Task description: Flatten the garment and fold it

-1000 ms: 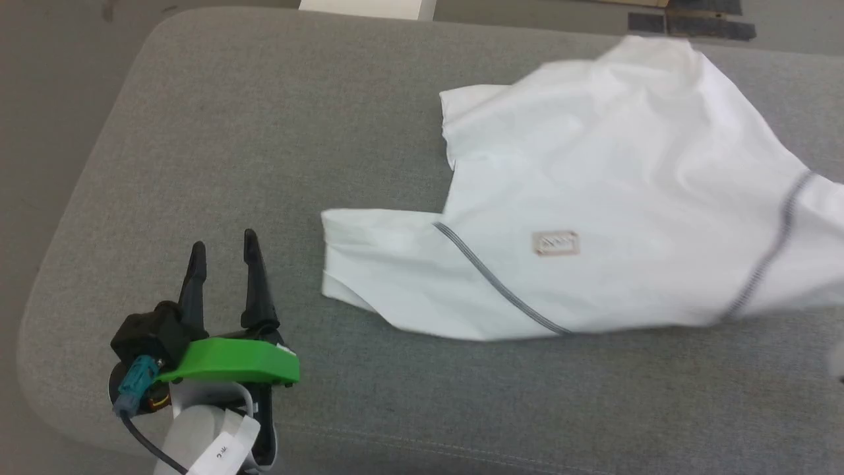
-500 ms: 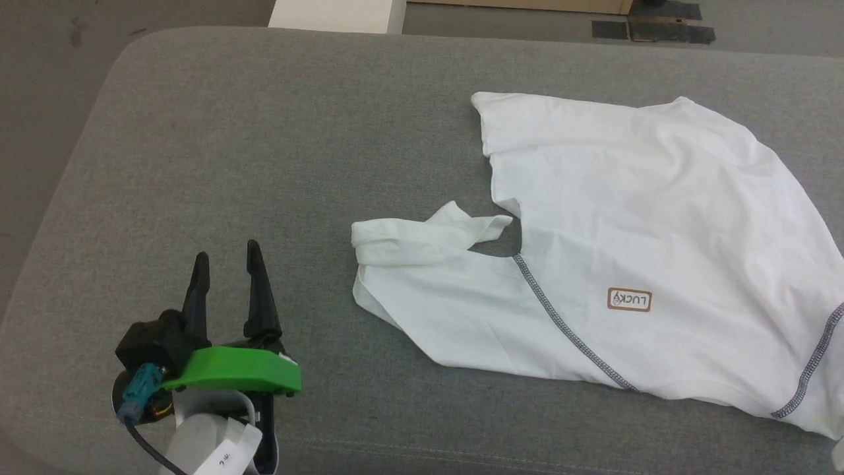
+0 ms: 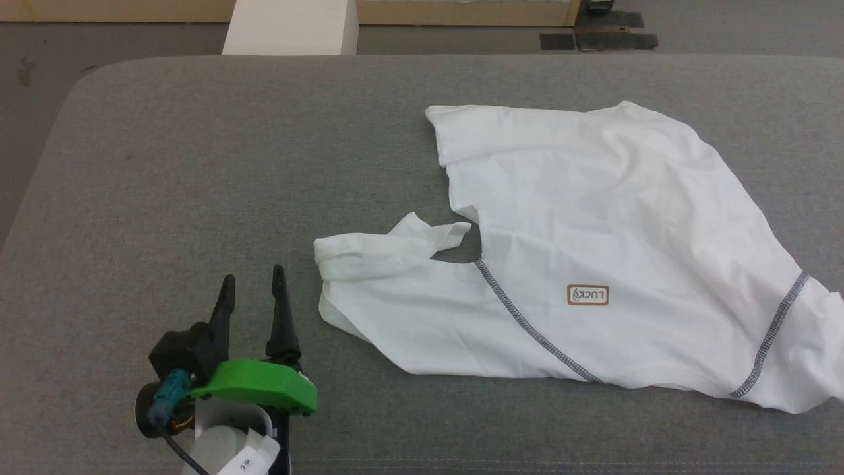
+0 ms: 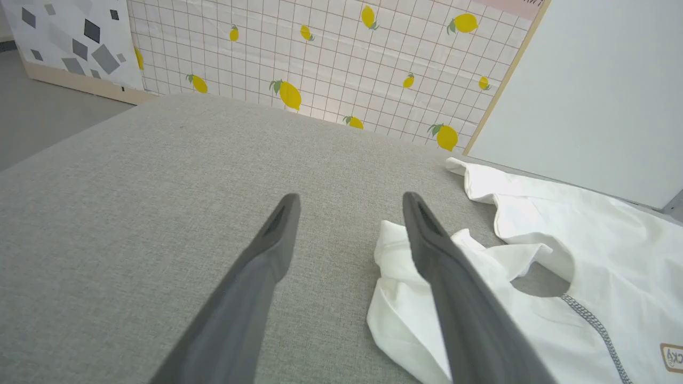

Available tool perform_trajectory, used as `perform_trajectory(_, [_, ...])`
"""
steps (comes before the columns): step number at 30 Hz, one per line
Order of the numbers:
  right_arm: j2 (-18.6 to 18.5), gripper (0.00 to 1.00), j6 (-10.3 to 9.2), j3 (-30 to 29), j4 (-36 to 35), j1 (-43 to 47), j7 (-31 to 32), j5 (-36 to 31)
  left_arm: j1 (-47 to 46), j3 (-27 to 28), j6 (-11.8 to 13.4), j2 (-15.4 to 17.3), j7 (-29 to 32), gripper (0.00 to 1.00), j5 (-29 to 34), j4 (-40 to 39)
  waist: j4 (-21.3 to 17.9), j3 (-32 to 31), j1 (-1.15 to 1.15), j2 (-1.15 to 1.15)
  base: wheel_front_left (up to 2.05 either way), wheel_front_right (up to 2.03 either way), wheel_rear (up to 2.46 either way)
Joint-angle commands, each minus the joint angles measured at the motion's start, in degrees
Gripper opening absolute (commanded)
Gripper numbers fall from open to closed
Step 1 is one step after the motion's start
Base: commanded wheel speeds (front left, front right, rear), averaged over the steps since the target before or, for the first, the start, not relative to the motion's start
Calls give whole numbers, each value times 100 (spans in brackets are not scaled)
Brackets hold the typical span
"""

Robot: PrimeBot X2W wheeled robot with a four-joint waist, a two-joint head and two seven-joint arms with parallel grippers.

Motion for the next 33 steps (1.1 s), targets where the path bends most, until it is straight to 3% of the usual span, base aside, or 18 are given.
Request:
perform_trajectory(1, [-4, 100, -9, 131, -211, 68, -227, -70, 10, -33, 0, -12, 3, 100, 68, 112, -220, -25, 0, 0, 0, 0, 0])
perform_trajectory(8, [-4, 100, -9, 1111, -896, 106, -1287, -156, -447, -238, 121, 98, 869, 100, 177, 637, -556, 130, 0, 0, 0, 0, 0])
perform_trajectory(15, [-4, 100, -9, 1952, -786, -34, -1540, -24, -998, -436, 334, 348, 2650, 100, 307, 1202, -666, 354, 0, 0, 0, 0, 0])
perform_trajectory(19, [-4, 100, -9, 2237, -701, -178, -1616, 83, -1249, -579, 164, 436, 3677, 100, 182, 1398, -647, 465, 0, 0, 0, 0, 0])
perform_trajectory(20, [-4, 100, -9, 2282, -685, -218, -1645, 102, -1287, -624, 40, 424, 3962, 70, 71, 1411, -638, 490, 0, 0, 0, 0, 0])
perform_trajectory(21, [-4, 100, -9, 2322, -668, -244, -1654, 116, -1322, -658, -46, 432, 4138, 24, 11, 1391, -629, 510, 0, 0, 0, 0, 0])
perform_trajectory(22, [-4, 100, -9, 2367, -647, -276, -1659, 131, -1374, -700, -144, 477, 4292, 0, -22, 1337, -619, 535, 0, 0, 0, 0, 0])
perform_trajectory(26, [-4, 100, -9, 2493, -616, -394, -1693, 153, -1594, -594, -262, 773, 4389, 0, -54, 992, -586, 620, 0, 0, 0, 0, 0])
perform_trajectory(33, [-4, 100, -9, 2606, -567, -514, -1742, 196, -1908, 13, 51, 1482, 3987, 0, 106, 557, -545, 750, 0, 0, 0, 0, 0])
